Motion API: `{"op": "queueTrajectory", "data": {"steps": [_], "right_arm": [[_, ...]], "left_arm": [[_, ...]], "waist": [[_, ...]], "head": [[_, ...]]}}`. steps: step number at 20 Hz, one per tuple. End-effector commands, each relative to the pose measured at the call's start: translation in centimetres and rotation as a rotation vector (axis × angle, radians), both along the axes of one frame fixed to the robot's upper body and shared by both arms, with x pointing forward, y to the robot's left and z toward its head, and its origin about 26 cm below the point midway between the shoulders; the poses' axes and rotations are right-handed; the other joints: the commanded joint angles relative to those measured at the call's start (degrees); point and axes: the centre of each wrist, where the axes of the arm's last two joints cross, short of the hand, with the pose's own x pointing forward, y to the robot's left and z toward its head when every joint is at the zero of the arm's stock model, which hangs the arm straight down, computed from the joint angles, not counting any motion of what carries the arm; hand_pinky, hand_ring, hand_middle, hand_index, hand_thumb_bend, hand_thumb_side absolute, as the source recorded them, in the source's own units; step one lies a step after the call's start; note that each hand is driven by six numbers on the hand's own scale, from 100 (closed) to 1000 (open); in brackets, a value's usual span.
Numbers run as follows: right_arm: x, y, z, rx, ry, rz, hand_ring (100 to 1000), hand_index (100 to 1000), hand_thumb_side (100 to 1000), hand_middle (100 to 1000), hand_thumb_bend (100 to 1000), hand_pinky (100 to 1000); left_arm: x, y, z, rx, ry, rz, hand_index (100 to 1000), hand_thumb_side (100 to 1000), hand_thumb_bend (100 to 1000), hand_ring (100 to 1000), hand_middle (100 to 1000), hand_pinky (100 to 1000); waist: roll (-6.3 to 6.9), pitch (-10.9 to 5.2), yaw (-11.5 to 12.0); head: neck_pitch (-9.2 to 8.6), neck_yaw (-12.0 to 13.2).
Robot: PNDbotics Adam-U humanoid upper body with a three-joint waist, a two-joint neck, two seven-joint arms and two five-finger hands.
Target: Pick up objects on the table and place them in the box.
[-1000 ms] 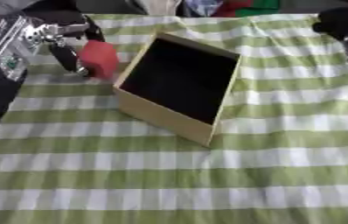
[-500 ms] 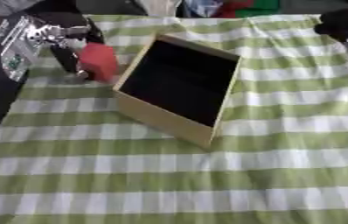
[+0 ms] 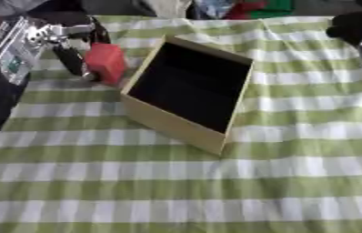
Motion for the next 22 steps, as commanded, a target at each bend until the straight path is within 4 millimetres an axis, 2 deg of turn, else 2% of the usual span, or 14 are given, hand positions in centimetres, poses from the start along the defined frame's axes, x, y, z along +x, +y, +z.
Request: {"op": "queueTrajectory", "data": {"steps": [1,10,15,22], "right_arm": [[-0.4,-0.1,0.7,0.0,-0.028,0.001,764,894,584,698,100,926],[-0.4,-0.2,0.4,0.008,-0.022,0.0,764,894,580,698,100,926],[-0.4,-0.1,0.5,0.014,-0.026,0.003,764,893,576,697,100,925],[-0.4,0.0,0.6,0.02,-0.035,0.006,764,893,572,698,100,925]], "left_arm": [[-0.9,0.0,2.6,-0.017,-0.064,-0.008,618,100,203,642,464,713],[-2.4,-2.6,4.7,-0.052,-0.11,-0.086,615,100,159,622,461,680],[-4.3,-5.9,5.8,-0.098,-0.156,-0.189,627,100,119,607,472,667],[-6.5,-10.3,5.6,-0.141,-0.119,-0.325,636,100,100,598,480,699]], "waist": [[-0.09,-1.87,0.2],[0.03,-3.21,0.6],[0.11,-3.73,0.4],[0.07,-3.97,-0.2]], "head": [[0.47,-0.3],[1.36,-0.5],[1.45,-0.8],[1.15,-0.7]]}}
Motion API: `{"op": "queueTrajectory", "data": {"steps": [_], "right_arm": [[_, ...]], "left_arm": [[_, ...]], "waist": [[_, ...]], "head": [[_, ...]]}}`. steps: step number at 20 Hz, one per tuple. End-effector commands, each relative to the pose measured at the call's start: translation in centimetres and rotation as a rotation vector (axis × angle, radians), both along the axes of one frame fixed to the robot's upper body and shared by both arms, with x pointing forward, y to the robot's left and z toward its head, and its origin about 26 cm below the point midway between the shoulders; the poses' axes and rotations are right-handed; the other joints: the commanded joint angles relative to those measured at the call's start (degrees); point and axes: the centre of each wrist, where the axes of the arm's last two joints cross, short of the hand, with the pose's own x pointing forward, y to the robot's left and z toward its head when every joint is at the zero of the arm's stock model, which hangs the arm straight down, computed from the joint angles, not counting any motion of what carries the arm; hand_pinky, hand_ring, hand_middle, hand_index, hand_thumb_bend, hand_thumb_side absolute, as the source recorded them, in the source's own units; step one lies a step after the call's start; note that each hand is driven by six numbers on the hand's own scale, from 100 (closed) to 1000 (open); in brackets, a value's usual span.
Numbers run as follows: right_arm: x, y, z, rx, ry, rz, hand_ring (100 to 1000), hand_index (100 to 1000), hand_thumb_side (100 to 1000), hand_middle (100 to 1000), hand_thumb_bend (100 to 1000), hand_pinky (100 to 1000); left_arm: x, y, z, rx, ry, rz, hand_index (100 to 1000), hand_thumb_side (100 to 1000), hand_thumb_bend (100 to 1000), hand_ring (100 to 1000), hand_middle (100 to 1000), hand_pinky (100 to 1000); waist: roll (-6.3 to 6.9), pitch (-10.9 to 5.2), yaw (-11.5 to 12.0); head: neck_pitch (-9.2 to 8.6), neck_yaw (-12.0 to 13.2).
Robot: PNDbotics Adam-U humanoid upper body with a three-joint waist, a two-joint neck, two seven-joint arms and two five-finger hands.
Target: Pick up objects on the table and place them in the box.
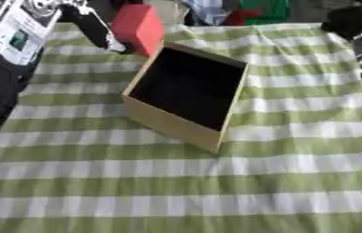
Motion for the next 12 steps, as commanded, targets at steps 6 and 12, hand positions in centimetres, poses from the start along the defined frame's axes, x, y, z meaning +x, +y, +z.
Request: {"op": "queueTrajectory", "data": {"steps": [6,12], "right_arm": [[-0.3,0.0,1.2,0.005,-0.052,0.012,763,892,568,698,100,925],[-0.3,0.1,1.3,0.007,-0.058,0.014,763,893,571,698,100,925]], "left_arm": [[-1.3,-3.7,0.1,-0.035,0.029,-0.09,641,100,100,595,484,741],[-0.1,-4.0,-1.8,-0.032,0.071,-0.062,665,100,164,617,510,765]], "waist": [[-0.11,-1.44,-0.4],[0.04,-1.08,-0.6]], "head": [[-0.07,0.2],[-0.2,0.1]]}}
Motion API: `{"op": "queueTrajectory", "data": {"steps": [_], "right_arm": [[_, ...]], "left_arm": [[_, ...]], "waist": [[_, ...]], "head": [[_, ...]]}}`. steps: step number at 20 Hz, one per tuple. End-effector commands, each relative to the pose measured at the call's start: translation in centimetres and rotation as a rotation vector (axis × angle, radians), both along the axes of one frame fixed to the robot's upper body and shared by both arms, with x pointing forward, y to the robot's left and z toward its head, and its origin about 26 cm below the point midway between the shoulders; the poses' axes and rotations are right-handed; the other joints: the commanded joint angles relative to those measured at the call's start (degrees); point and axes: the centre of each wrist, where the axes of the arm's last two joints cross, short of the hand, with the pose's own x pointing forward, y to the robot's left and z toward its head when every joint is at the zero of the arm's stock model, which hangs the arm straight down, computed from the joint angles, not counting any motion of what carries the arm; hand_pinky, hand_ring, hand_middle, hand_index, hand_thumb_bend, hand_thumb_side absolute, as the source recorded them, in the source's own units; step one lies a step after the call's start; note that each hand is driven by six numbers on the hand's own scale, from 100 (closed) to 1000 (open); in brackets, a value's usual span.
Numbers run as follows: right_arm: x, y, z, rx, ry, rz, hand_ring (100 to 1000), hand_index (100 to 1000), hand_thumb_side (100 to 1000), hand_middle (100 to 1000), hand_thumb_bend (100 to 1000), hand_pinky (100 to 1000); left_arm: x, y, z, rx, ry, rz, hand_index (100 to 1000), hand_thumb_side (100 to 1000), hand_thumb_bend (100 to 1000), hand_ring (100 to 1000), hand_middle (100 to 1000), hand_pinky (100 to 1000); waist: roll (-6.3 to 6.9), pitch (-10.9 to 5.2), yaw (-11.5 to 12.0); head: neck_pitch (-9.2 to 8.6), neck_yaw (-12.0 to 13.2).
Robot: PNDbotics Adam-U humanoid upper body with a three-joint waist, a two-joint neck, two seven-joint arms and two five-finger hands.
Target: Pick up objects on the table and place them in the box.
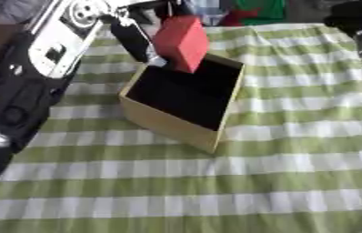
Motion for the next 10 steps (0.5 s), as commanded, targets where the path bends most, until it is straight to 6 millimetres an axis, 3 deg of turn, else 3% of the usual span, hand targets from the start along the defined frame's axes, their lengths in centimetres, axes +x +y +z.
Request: {"op": "queueTrajectory", "data": {"steps": [1,10], "right_arm": [[-0.4,0.0,0.9,0.002,-0.038,0.011,763,893,572,698,100,925],[-0.3,0.0,0.9,0.003,-0.038,0.012,762,895,581,698,100,926]], "left_arm": [[0.4,0.0,-0.1,0.003,-0.012,0.014,672,100,223,624,520,769],[2.0,0.5,-2.5,0.055,0.059,-0.047,813,100,506,734,695,816]], "waist": [[-0.13,-0.96,-0.1],[0.25,-0.25,-0.2]], "head": [[-0.09,-0.1],[0.08,-0.1]]}}
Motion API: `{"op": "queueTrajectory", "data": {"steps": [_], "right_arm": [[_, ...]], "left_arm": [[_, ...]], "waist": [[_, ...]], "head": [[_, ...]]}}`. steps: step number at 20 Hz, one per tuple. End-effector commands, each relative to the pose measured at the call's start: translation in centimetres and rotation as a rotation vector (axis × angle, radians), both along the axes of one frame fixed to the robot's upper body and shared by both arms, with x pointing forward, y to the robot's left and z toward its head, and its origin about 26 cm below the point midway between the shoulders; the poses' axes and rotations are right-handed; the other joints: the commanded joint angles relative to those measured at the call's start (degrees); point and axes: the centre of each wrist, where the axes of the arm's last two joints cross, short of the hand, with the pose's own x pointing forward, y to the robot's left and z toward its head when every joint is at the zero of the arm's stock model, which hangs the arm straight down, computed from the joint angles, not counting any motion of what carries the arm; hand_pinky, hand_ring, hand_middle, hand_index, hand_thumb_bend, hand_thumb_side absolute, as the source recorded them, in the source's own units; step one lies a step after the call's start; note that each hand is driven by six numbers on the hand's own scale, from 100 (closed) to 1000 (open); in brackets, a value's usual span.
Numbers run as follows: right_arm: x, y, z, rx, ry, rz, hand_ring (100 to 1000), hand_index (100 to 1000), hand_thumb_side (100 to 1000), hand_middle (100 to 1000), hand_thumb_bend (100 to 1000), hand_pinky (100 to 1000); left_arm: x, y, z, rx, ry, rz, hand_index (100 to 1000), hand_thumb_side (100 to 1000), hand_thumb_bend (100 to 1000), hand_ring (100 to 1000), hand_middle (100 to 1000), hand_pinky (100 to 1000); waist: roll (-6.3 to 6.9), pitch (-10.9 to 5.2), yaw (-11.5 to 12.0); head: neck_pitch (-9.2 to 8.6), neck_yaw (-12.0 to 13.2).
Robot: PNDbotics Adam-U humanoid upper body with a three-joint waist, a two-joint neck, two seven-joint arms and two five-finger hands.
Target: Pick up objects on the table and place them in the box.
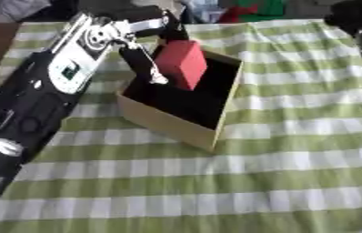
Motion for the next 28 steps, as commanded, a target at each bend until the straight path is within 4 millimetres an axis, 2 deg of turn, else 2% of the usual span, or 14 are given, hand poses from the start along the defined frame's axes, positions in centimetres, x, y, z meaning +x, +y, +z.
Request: {"op": "queueTrajectory", "data": {"steps": [1,2,3,6,7,8,10,12,16,18,19,23,25,28], "right_arm": [[-0.4,0.0,1.0,0.001,-0.038,0.01,762,895,582,698,100,926],[-0.4,0.0,1.0,0.0,-0.038,0.01,762,895,583,698,100,926],[-0.4,0.0,1.0,0.0,-0.037,0.01,762,895,584,698,100,926],[-0.4,0.0,1.0,0.0,-0.037,0.013,762,895,586,698,100,926],[-0.3,0.1,1.0,0.0,-0.037,0.014,762,895,586,698,100,926],[-0.3,0.1,1.0,0.0,-0.037,0.015,762,895,588,698,100,926],[-0.3,0.1,0.9,0.0,-0.035,0.016,762,895,588,698,100,926],[-0.4,0.1,0.9,0.0,-0.033,0.016,762,895,589,698,100,927],[-0.4,0.1,0.8,0.001,-0.032,0.016,762,895,588,698,100,926],[-0.4,0.0,0.8,0.001,-0.032,0.015,762,895,587,698,100,926],[-0.4,0.0,0.8,0.002,-0.032,0.015,762,895,585,698,100,926],[-0.4,0.0,0.8,0.001,-0.033,0.011,762,894,578,698,100,925],[-0.4,-0.2,0.9,-0.001,-0.035,0.006,762,893,574,698,100,925],[-0.4,-0.3,0.9,-0.002,-0.041,-0.002,761,892,568,698,100,924]], "left_arm": [[0.1,0.1,0.6,0.019,-0.013,-0.044,831,100,519,744,719,816],[0.1,0.2,0.6,0.026,-0.013,-0.054,842,100,526,749,733,814],[0.2,0.3,0.6,0.033,-0.017,-0.061,877,100,587,769,767,804],[0.4,0.5,0.6,0.049,-0.049,-0.073,917,100,710,788,796,773],[0.4,0.6,0.5,0.055,-0.061,-0.073,917,100,710,788,796,773],[0.5,0.6,0.5,0.06,-0.072,-0.071,939,100,754,807,823,727],[0.5,0.8,0.6,0.071,-0.119,-0.047,935,100,752,806,818,713],[0.5,0.9,0.6,0.066,-0.15,-0.038,927,100,731,801,809,708],[0.1,0.9,1.1,0.019,-0.183,-0.05,919,100,598,786,801,697],[-0.4,0.9,1.8,-0.019,-0.2,-0.064,918,100,571,781,800,688],[-0.8,0.9,2.2,-0.043,-0.21,-0.071,916,100,526,770,797,675],[-3.1,1.5,4.8,-0.218,-0.282,-0.101,895,100,422,739,779,645],[-4.7,2.2,5.9,-0.312,-0.339,-0.087,892,100,419,715,773,655],[-7.0,3.6,6.5,-0.468,-0.41,-0.056,887,100,398,697,768,671]], "waist": [[-0.08,-0.96,0.0],[-0.05,-0.92,-0.1],[-0.01,-0.88,-0.1],[0.15,-0.76,-0.2],[0.17,-0.74,-0.2],[0.19,-0.73,-0.2],[0.24,-0.76,-0.2],[0.26,-0.79,-0.2],[0.19,-0.88,0.0],[0.09,-0.99,0.0],[0.04,-1.05,0.0],[-0.23,-1.43,0.5],[-0.3,-1.68,0.8],[-0.52,-2.06,1.5]], "head": [[0.08,0.0],[0.08,0.0],[0.07,0.0],[-0.14,0.0],[-0.19,0.0],[-0.19,0.0],[-0.09,0.0],[-0.06,-0.1],[-0.04,0.0],[0.04,0.0],[0.07,0.0],[0.42,-0.2],[0.79,-0.5],[1.39,-0.9]]}}
